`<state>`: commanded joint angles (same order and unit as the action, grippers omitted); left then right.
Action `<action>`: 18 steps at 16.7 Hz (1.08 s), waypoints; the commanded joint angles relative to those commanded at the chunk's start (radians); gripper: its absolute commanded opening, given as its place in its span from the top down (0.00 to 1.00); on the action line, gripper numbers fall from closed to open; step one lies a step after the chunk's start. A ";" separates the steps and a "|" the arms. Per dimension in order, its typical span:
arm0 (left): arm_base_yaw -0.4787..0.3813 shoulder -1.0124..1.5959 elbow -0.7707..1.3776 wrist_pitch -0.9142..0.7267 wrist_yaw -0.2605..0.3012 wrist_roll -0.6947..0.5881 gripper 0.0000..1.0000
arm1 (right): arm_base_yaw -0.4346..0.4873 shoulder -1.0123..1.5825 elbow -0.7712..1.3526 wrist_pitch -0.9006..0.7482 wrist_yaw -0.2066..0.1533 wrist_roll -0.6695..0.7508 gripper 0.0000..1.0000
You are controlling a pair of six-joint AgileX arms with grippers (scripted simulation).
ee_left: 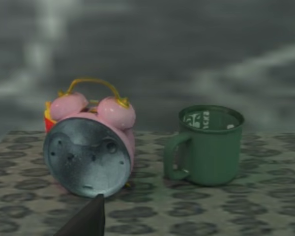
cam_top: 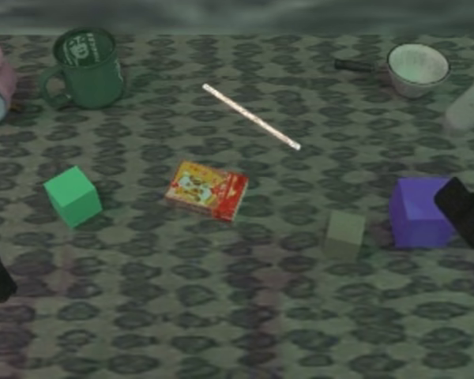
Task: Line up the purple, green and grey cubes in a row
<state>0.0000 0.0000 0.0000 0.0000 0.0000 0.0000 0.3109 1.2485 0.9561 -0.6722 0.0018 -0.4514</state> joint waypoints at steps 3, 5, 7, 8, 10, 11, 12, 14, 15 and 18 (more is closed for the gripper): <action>0.000 0.000 0.000 0.000 0.000 0.000 0.00 | 0.072 0.295 0.217 -0.160 0.001 -0.105 0.00; 0.000 0.000 0.000 0.000 0.000 0.000 0.00 | 0.114 0.457 0.350 -0.251 0.001 -0.166 0.00; 0.000 0.000 0.000 0.000 0.000 0.000 0.00 | 0.150 0.597 0.468 -0.326 0.001 -0.218 0.00; 0.000 0.000 0.000 0.000 0.000 0.000 0.00 | 0.166 0.658 0.519 -0.358 0.001 -0.241 0.00; 0.000 0.000 0.000 0.000 0.000 0.000 0.00 | 0.191 0.756 0.603 -0.407 0.001 -0.277 0.00; 0.000 0.000 0.000 0.000 0.000 0.000 0.00 | 0.200 0.792 0.635 -0.424 0.000 -0.290 0.00; 0.000 0.000 0.000 0.000 0.000 0.000 0.00 | 0.206 0.817 0.658 -0.437 0.000 -0.300 0.00; 0.000 0.000 0.000 0.000 0.000 0.000 0.00 | 0.212 0.837 0.679 -0.448 0.000 -0.308 0.00; 0.000 0.000 0.000 0.000 0.000 0.000 0.00 | 0.212 0.837 0.679 -0.448 0.000 -0.308 0.00; 0.000 0.000 0.000 0.000 0.000 0.000 0.00 | 0.207 0.835 0.676 -0.446 0.000 -0.307 0.00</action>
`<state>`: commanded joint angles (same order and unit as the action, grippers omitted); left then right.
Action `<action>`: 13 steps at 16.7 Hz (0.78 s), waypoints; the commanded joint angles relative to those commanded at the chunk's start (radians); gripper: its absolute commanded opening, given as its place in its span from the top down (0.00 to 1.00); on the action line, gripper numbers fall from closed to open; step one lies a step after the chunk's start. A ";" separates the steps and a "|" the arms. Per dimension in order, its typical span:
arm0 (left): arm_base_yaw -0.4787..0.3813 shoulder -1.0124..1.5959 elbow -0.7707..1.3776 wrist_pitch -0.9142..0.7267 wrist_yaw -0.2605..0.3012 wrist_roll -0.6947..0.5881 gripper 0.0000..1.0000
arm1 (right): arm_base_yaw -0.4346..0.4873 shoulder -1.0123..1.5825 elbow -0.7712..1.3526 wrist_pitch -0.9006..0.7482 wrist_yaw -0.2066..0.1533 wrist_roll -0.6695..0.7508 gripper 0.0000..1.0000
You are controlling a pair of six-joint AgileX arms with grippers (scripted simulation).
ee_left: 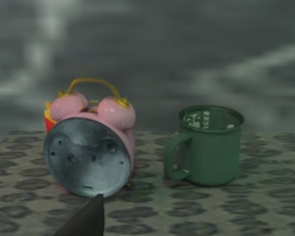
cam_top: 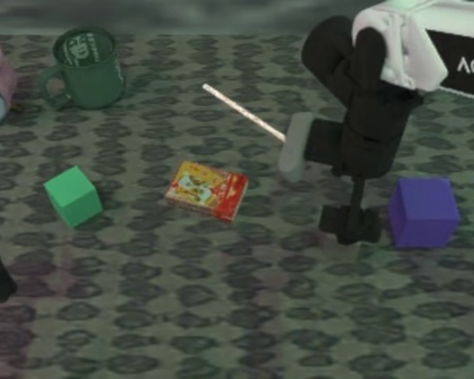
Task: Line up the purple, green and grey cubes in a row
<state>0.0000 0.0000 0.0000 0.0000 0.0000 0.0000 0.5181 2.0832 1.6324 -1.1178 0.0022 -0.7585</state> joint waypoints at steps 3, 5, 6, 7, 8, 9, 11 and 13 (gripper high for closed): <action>0.000 0.000 0.000 0.000 0.000 0.000 0.00 | 0.003 0.017 -0.028 0.040 0.000 -0.002 0.00; 0.000 0.000 0.000 0.000 0.000 0.000 0.00 | 0.005 0.048 -0.071 0.118 0.000 -0.001 0.00; 0.000 0.000 0.000 0.000 0.000 0.000 0.00 | 0.005 0.066 -0.096 0.166 0.000 0.000 0.00; 0.000 0.000 0.000 0.000 0.000 0.000 0.00 | 0.005 0.083 -0.121 0.212 0.001 0.001 0.00; 0.000 0.000 0.000 0.000 0.000 0.000 0.00 | 0.006 0.100 -0.144 0.251 0.001 0.002 0.00; 0.000 0.000 0.000 0.000 0.000 0.000 0.00 | 0.006 0.113 -0.162 0.279 0.001 0.002 0.00; 0.000 0.000 0.000 0.000 0.000 0.000 0.00 | 0.007 0.127 -0.179 0.304 0.001 0.002 0.00; 0.000 0.000 0.000 0.000 0.000 0.000 0.00 | 0.007 0.127 -0.179 0.304 0.001 0.002 0.00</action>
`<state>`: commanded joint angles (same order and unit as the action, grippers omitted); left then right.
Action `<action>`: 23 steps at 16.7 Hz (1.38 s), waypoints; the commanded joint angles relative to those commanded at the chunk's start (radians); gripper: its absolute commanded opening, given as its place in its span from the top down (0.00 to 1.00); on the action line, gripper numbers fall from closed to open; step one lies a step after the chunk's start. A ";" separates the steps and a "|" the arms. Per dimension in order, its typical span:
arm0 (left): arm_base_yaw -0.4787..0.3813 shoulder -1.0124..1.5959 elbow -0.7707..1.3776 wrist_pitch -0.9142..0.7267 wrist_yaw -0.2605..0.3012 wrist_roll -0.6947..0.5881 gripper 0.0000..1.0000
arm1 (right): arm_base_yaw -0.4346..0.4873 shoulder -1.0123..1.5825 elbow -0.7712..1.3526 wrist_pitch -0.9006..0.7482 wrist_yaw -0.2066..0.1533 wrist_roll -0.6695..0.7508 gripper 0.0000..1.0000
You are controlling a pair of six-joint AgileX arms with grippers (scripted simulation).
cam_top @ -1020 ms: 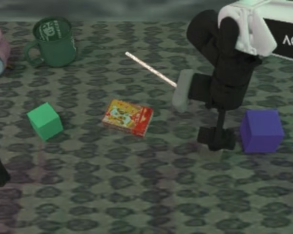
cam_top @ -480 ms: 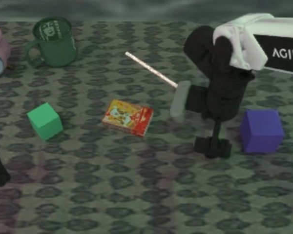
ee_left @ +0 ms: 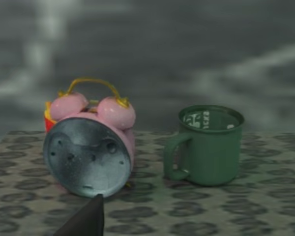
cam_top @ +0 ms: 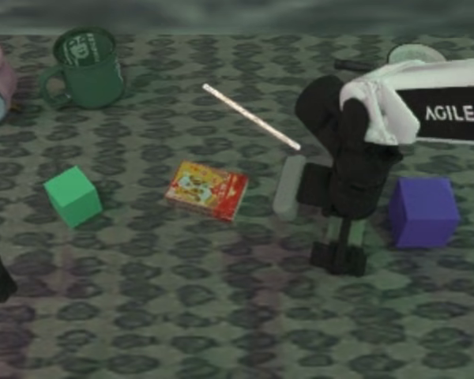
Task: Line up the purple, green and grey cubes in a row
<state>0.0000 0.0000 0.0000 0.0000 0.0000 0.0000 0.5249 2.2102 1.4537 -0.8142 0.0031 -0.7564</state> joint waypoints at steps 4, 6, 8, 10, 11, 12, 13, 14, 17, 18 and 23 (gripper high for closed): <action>0.000 0.000 0.000 0.000 0.000 0.000 0.00 | 0.000 0.000 0.000 0.000 0.000 0.000 0.23; 0.000 0.000 0.000 0.000 0.000 0.000 0.00 | 0.000 0.000 0.000 0.000 0.000 0.000 0.38; 0.000 0.000 0.000 0.000 0.000 0.000 0.00 | 0.000 0.000 0.000 0.000 0.000 0.000 0.53; 0.000 0.000 0.000 0.000 0.000 0.000 0.00 | 0.000 0.000 0.000 0.000 0.000 0.000 0.68; 0.000 0.000 0.000 0.000 0.000 0.000 0.00 | 0.000 0.000 0.000 0.000 0.000 0.000 0.75; 0.000 0.000 0.000 0.000 0.000 0.000 0.00 | 0.000 0.000 0.000 0.000 0.000 0.000 0.83; 0.000 0.000 0.000 0.000 0.000 0.000 0.00 | 0.000 0.000 0.000 0.000 0.000 0.000 0.90; 0.000 0.000 0.000 0.000 0.000 0.000 0.00 | 0.000 0.000 0.000 0.000 0.000 0.000 0.98; 0.000 0.000 0.000 0.000 0.000 0.000 0.00 | 0.000 0.000 0.000 0.000 0.000 0.000 1.00; 0.000 0.000 0.000 0.000 0.000 0.000 0.00 | 0.000 0.000 0.000 0.000 0.000 0.000 1.00; 0.000 0.000 0.000 0.000 0.000 0.000 0.00 | 0.000 -0.037 0.004 -0.027 -0.013 0.015 1.00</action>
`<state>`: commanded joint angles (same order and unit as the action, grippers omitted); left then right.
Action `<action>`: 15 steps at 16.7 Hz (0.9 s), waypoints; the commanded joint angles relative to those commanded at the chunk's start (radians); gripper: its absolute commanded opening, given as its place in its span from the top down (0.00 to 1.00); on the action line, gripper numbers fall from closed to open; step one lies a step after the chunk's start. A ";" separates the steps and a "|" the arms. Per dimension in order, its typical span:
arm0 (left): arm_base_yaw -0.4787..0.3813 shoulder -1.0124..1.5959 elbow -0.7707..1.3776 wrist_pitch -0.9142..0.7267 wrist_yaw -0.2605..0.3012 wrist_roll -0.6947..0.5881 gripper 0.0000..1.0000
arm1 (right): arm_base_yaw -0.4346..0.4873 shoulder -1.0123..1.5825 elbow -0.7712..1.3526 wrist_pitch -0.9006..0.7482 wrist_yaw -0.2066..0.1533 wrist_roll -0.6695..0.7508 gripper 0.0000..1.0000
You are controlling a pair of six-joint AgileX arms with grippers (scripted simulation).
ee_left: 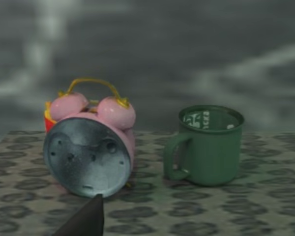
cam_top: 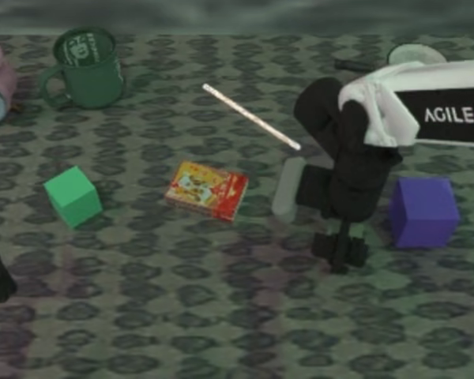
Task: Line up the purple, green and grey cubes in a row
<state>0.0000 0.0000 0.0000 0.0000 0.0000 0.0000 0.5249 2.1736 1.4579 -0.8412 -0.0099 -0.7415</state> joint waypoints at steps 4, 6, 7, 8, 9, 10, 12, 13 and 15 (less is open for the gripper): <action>0.000 0.000 0.000 0.000 0.000 0.000 0.00 | 0.003 -0.027 0.052 -0.074 -0.001 -0.001 1.00; 0.000 0.000 0.000 0.000 0.000 0.000 0.00 | 0.006 -0.055 0.096 -0.156 -0.001 -0.003 1.00; 0.000 0.000 0.000 0.000 0.000 0.000 0.00 | 0.008 -0.068 0.116 -0.193 -0.001 -0.004 1.00; 0.000 0.000 0.000 0.000 0.000 0.000 0.00 | 0.009 -0.080 0.132 -0.219 -0.001 -0.004 1.00; 0.000 0.000 0.000 0.000 0.000 0.000 0.00 | 0.009 -0.090 0.143 -0.235 -0.001 -0.003 1.00; 0.000 0.000 0.000 0.000 0.000 0.000 0.00 | 0.009 -0.094 0.146 -0.240 -0.001 -0.003 1.00; 0.000 0.000 0.000 0.000 0.000 0.000 0.00 | 0.009 -0.094 0.146 -0.240 -0.001 -0.003 1.00; 0.000 0.000 0.000 0.000 0.000 0.000 0.00 | 0.004 -0.091 0.144 -0.238 -0.001 -0.001 1.00; 0.000 0.000 0.000 0.000 0.000 0.000 0.00 | 0.015 -0.105 0.132 -0.238 -0.002 -0.013 1.00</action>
<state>0.0000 0.0000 0.0000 0.0000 0.0000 0.0000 0.5400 2.0688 1.5902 -1.0794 -0.0116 -0.7548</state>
